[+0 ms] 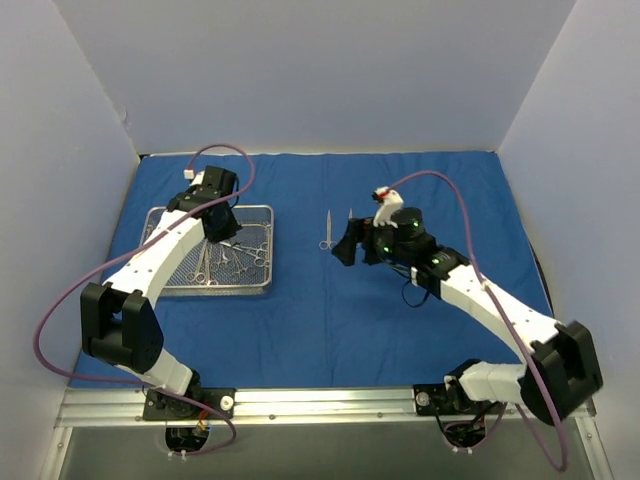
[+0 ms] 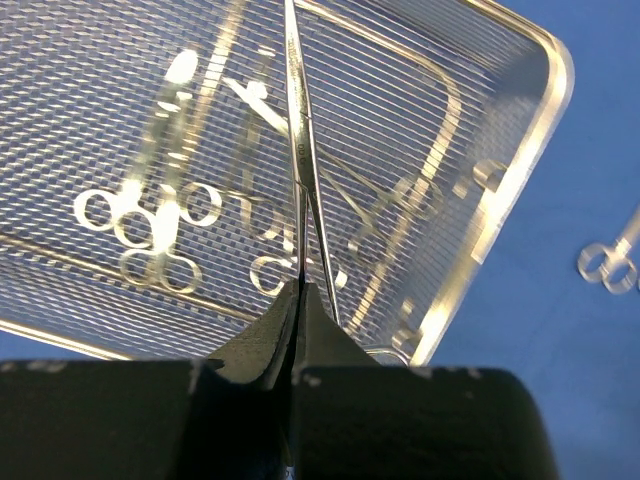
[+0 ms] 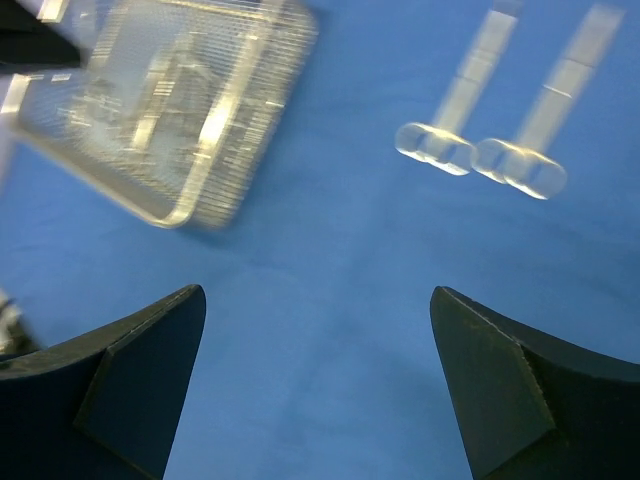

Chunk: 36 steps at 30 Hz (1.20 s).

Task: Open and lay out the surgical kit
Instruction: Pick up the medical item from the container, then place the medical item in the surgical kit.

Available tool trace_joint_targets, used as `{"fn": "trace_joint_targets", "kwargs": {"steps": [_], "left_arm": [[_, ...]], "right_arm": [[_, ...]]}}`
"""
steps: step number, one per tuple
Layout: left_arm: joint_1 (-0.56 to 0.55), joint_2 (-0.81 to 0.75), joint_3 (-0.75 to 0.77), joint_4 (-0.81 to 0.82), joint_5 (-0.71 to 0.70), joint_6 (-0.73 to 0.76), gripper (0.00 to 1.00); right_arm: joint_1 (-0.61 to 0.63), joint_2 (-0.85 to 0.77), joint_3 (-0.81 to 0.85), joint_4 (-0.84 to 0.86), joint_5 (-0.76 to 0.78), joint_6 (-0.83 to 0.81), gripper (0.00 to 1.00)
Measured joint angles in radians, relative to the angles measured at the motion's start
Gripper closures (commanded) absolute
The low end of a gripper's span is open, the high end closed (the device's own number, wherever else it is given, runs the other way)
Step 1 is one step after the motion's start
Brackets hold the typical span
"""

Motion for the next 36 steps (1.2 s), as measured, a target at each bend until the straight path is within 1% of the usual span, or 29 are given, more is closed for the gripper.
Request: {"fn": "trace_joint_targets", "kwargs": {"steps": [1,7,12,18,24,29,33,36], "left_arm": [[-0.024,-0.003,0.006,-0.003,-0.001,0.0,0.98],[-0.136,-0.006,0.017,-0.027,-0.002,-0.005,0.98],[-0.19,-0.012,0.017,-0.043,-0.01,-0.014,0.98],[-0.243,-0.034,0.018,-0.06,-0.027,-0.023,0.98],[-0.27,-0.045,0.018,-0.063,-0.04,-0.038,0.98],[-0.281,-0.046,0.018,-0.065,-0.053,-0.043,0.98],[-0.286,-0.046,0.018,-0.066,-0.06,-0.046,0.98],[-0.29,-0.047,0.019,-0.067,-0.066,-0.047,0.98]], "right_arm": [[0.017,0.033,0.02,0.024,-0.016,0.011,0.13],[0.082,0.209,0.117,0.157,-0.108,0.087,0.14],[0.121,0.367,0.195,0.262,-0.2,0.149,0.17],[0.157,0.5,0.24,0.336,-0.289,0.206,0.24],[0.178,0.562,0.266,0.391,-0.353,0.241,0.35],[0.19,0.573,0.281,0.413,-0.385,0.258,0.45],[0.195,0.575,0.29,0.435,-0.403,0.269,0.55],[0.198,0.591,0.299,0.458,-0.416,0.276,0.59]]}}
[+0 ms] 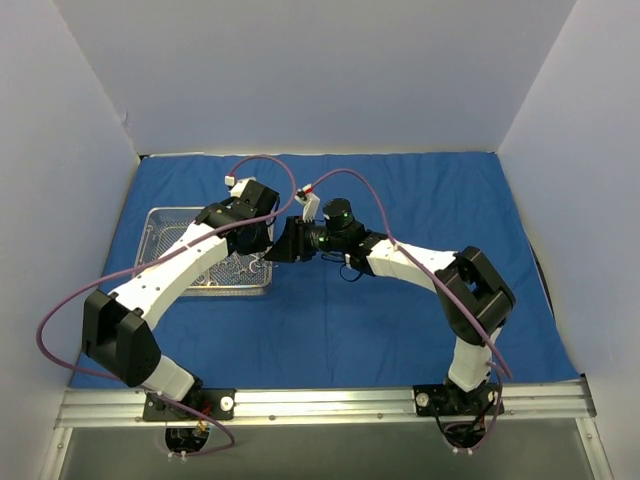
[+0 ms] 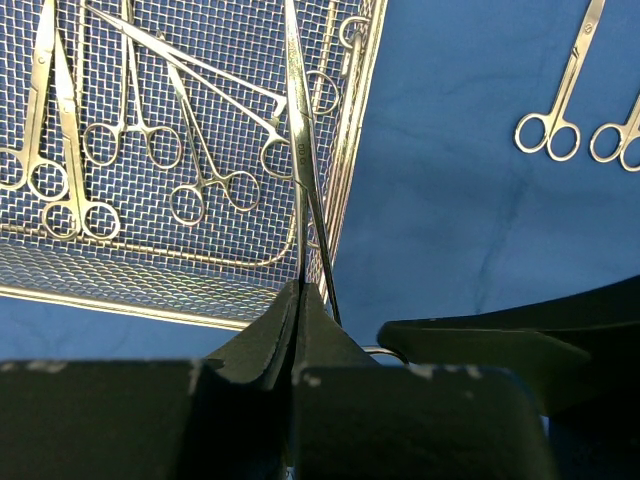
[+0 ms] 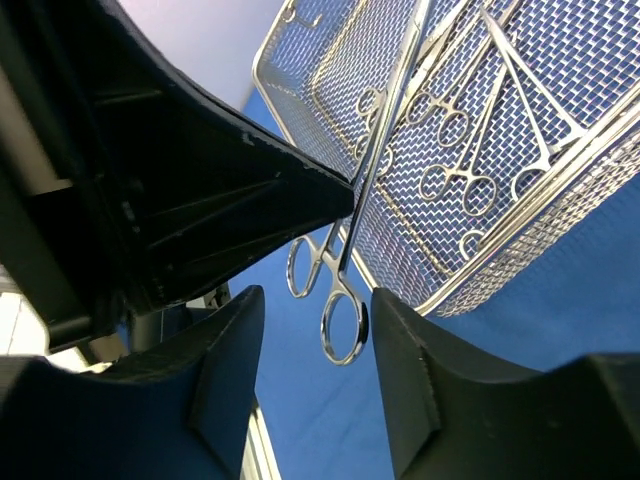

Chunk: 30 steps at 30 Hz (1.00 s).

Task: Open and lay out the surgical kit
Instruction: Place the medical item in the surgical kit.

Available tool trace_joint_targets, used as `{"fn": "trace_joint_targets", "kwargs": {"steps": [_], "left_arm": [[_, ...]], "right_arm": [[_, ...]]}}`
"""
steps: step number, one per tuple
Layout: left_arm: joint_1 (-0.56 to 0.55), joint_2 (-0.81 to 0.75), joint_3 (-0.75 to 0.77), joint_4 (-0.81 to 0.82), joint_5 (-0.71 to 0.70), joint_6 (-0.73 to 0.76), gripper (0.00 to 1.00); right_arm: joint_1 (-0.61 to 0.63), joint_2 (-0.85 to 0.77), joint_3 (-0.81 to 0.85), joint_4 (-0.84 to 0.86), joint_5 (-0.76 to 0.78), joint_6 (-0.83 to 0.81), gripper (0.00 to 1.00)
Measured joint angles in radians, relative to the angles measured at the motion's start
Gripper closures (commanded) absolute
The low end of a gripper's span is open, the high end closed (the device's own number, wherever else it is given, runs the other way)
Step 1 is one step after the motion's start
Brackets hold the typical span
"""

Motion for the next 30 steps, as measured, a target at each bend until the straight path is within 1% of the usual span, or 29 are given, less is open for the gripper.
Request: {"fn": "trace_joint_targets", "kwargs": {"steps": [2,7,11,12,14,15,16,18,19,21,22,25,26,28,29,30], "left_arm": [[-0.003,-0.002,0.0,0.0,-0.004,0.0,0.98],[-0.005,-0.01,0.0,0.0,-0.01,-0.009,0.98],[-0.006,-0.017,0.0,0.0,-0.011,-0.014,0.98],[-0.007,-0.018,0.0,0.0,-0.011,-0.016,0.98],[-0.009,-0.021,0.0,0.001,-0.011,-0.017,0.98],[-0.009,-0.023,0.0,0.002,-0.011,-0.018,0.98],[-0.01,-0.025,0.0,0.004,-0.011,-0.018,0.98],[-0.01,-0.031,0.0,0.006,-0.011,-0.018,0.97],[-0.01,-0.035,0.0,0.006,-0.012,-0.018,0.95],[-0.01,-0.047,0.0,0.007,-0.014,-0.017,0.9],[-0.01,-0.054,-0.001,0.007,-0.016,-0.017,0.84],[-0.01,-0.087,-0.002,0.019,-0.015,-0.014,0.71],[-0.01,-0.1,-0.002,0.023,-0.015,-0.013,0.62],[-0.01,-0.127,-0.002,0.033,-0.017,-0.01,0.54],[-0.01,-0.139,-0.002,0.039,-0.017,-0.008,0.42],[-0.01,-0.152,-0.002,0.045,-0.018,0.002,0.35]], "right_arm": [[0.0,0.013,0.0,0.007,-0.007,0.007,0.6],[0.0,0.037,0.0,0.008,-0.016,0.014,0.69],[0.0,0.039,0.0,0.013,-0.022,0.015,0.81],[0.0,0.039,0.0,0.015,-0.024,0.016,0.85],[0.0,0.039,0.0,0.021,-0.031,0.017,0.9],[0.0,0.039,0.0,0.023,-0.034,0.018,0.96],[0.0,0.039,0.0,0.026,-0.036,0.018,0.99],[0.0,0.039,0.0,0.034,-0.041,0.022,1.0],[0.0,0.039,0.0,0.038,-0.043,0.023,1.0],[0.0,0.039,0.0,0.049,-0.049,0.023,1.0],[0.0,0.039,0.0,0.054,-0.05,0.024,1.0],[-0.005,0.037,-0.004,0.055,-0.05,0.027,1.0],[-0.011,0.035,-0.01,0.056,-0.05,0.027,1.0],[-0.022,0.022,-0.029,0.056,-0.051,0.03,1.0],[-0.032,0.01,-0.042,0.056,-0.051,0.031,1.0],[-0.046,-0.003,-0.056,0.056,-0.053,0.033,1.0]]}}
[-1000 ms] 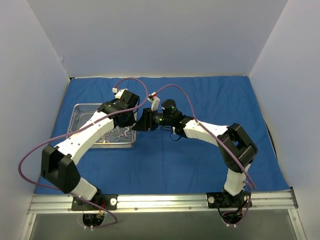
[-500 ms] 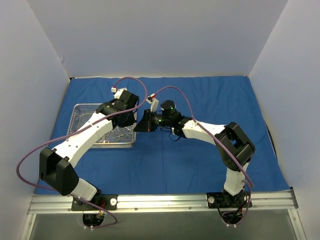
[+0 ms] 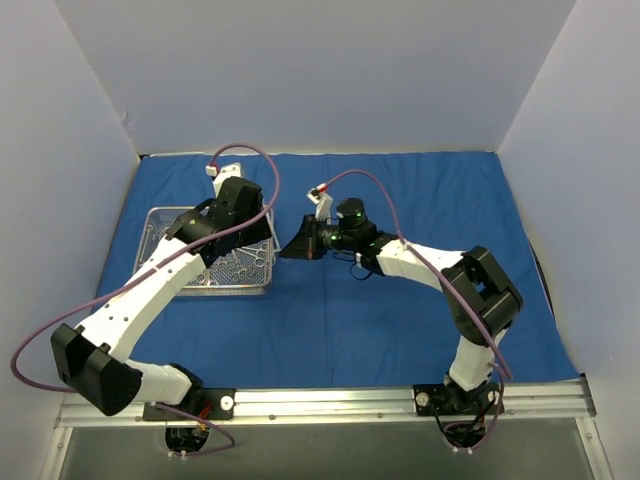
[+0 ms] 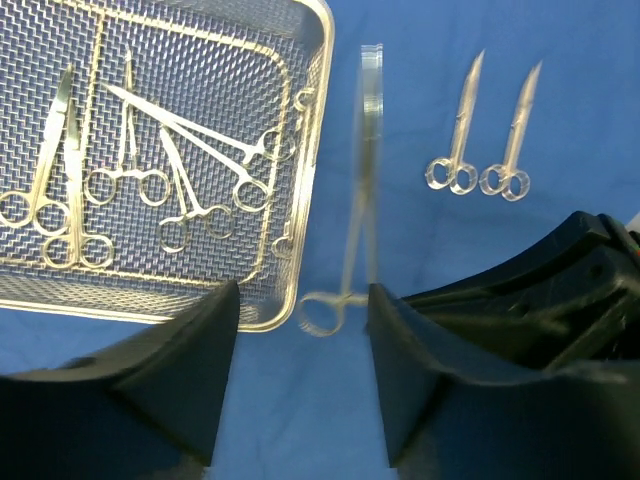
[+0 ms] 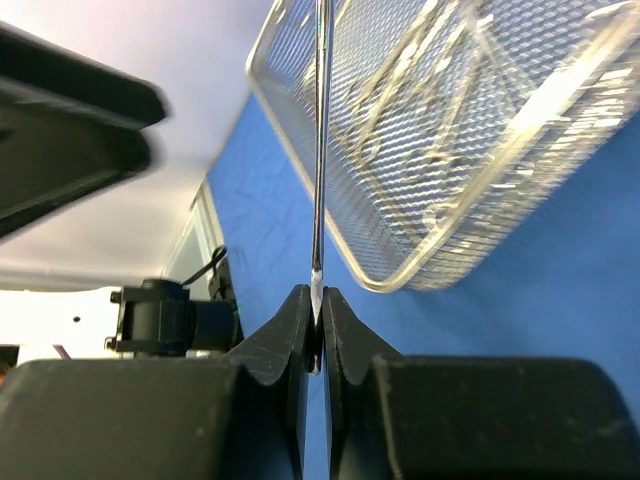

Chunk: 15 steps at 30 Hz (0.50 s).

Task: Open and lay out the surgical kit
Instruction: Place the medical item in the surgical kit.

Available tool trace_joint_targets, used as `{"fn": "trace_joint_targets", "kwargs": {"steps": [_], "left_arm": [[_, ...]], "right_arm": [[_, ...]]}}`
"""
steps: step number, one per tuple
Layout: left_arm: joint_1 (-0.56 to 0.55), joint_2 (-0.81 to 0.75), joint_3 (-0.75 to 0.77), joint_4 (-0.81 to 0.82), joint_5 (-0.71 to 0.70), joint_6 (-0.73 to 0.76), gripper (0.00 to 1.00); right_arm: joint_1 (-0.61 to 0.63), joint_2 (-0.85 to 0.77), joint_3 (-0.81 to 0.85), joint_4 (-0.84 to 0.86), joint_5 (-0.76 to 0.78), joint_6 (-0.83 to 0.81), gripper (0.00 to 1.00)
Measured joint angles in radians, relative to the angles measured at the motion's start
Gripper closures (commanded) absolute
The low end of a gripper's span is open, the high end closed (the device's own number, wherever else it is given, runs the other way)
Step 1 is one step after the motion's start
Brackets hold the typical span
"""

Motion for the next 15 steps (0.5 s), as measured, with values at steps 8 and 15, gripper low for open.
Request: {"fn": "trace_joint_targets", "kwargs": {"steps": [8,15], "left_arm": [[0.049,-0.09,-0.035,0.069,0.001,0.061,0.04],[0.24,-0.206,-0.195,0.143,0.085,0.153,0.06]], "right_arm": [[-0.23,-0.124,-0.107,-0.076,-0.024,-0.046,1.0],[-0.466,-0.15,-0.107,-0.335,-0.028,-0.218,1.0]]}}
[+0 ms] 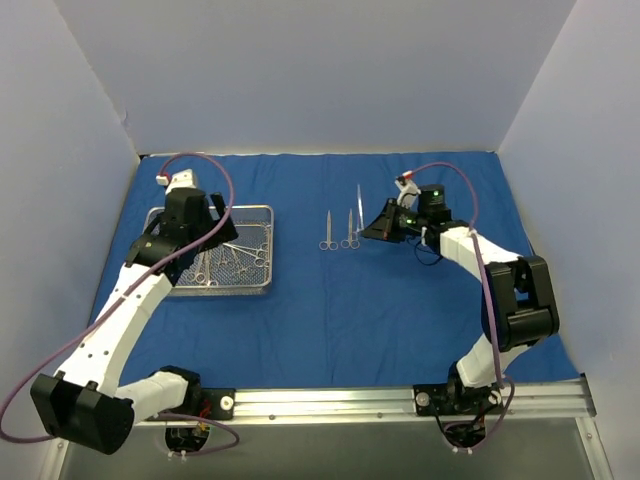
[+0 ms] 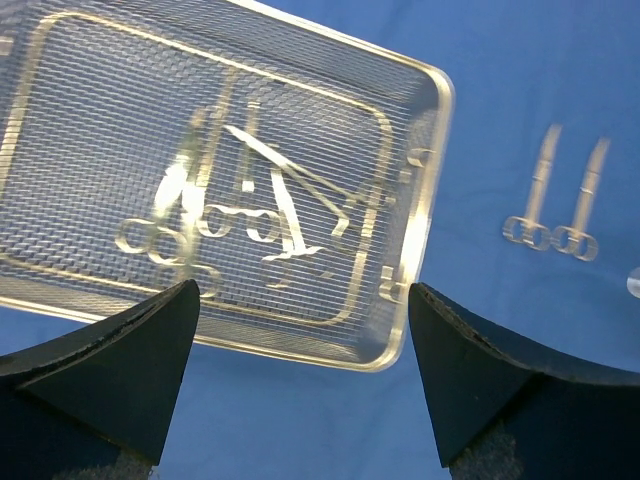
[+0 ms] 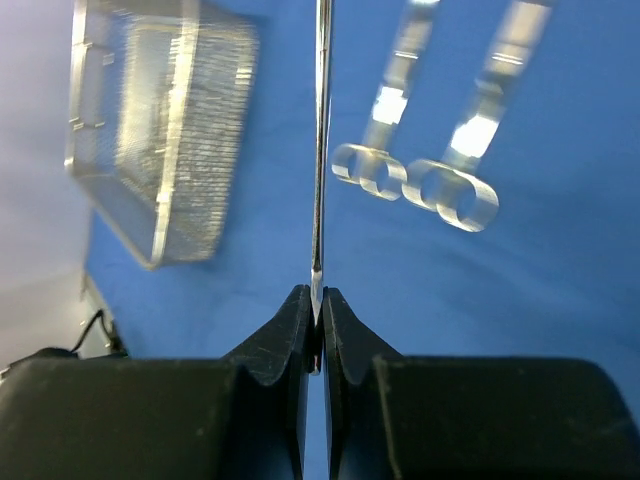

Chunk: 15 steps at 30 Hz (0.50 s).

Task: Open and lay out the surgical kit
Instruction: Place the medical item in the surgical kit.

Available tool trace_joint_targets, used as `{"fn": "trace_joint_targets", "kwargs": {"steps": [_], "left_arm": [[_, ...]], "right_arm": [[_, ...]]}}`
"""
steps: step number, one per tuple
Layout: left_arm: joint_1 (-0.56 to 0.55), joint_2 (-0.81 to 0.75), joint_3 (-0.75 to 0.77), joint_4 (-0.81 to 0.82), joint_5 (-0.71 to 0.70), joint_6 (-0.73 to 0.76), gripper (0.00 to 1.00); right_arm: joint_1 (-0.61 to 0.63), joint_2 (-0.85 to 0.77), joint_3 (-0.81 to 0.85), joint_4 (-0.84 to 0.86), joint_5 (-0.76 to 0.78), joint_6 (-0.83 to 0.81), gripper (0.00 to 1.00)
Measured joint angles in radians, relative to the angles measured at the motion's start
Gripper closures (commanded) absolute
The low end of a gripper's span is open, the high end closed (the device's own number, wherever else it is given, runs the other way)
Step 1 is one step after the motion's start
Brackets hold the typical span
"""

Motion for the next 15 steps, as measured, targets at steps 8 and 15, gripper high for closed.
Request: {"fn": "trace_joint_targets", "kwargs": {"steps": [8,15], "left_arm": [[0.128,-0.068,-0.098,0.053,0.064,0.119,0.06],[0.134,-0.05,-0.121,0.067,0.092,0.183,0.06]], "right_arm": [[-0.166,0.075,0.028,-0.168,-0.019,-0.129,1.0],[-0.204,0.239,0.148,-0.293,-0.074,-0.247,1.0]]}}
